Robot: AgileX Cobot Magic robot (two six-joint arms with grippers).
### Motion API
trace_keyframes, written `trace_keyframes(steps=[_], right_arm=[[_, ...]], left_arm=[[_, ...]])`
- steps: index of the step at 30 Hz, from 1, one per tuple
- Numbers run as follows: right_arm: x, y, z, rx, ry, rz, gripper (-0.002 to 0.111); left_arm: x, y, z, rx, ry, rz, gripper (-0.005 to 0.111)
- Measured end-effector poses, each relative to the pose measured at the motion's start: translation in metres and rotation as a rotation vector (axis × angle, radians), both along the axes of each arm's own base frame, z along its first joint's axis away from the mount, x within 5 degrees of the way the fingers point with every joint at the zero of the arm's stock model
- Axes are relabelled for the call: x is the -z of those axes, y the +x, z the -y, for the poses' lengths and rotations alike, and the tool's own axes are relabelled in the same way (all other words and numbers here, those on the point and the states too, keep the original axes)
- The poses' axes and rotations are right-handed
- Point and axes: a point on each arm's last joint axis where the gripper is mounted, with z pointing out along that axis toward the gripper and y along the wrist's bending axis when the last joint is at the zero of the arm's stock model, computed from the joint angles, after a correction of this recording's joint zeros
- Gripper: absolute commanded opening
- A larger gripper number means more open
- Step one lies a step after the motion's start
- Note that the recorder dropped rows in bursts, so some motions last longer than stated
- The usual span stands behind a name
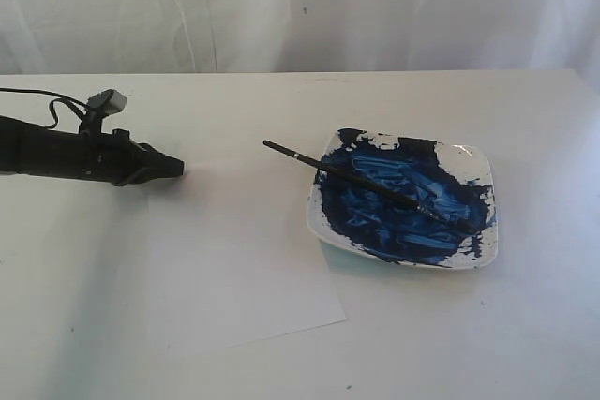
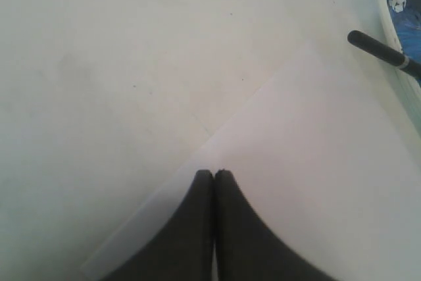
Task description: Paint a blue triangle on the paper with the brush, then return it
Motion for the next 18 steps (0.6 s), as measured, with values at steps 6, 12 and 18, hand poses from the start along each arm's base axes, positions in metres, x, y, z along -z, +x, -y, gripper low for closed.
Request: trace_keyframes(steps=[6,12,18], right_arm=[[-0.025,-0.003,0.001,0.028,-0.105,-0.080,0.000],[-0.028,0.022,-0.006,-0.007,-0.258,-0.313,0.000],[-0.029,0.056,-0.025,-0.185,-0.373,-0.518,0.000]], left_arm=[[0.000,0.000,0.000,0.000,0.000,0.000,0.000],[0.000,0.000,0.000,0.000,0.000,0.000,0.000],[0.000,0.000,0.000,0.000,0.000,0.000,0.000]])
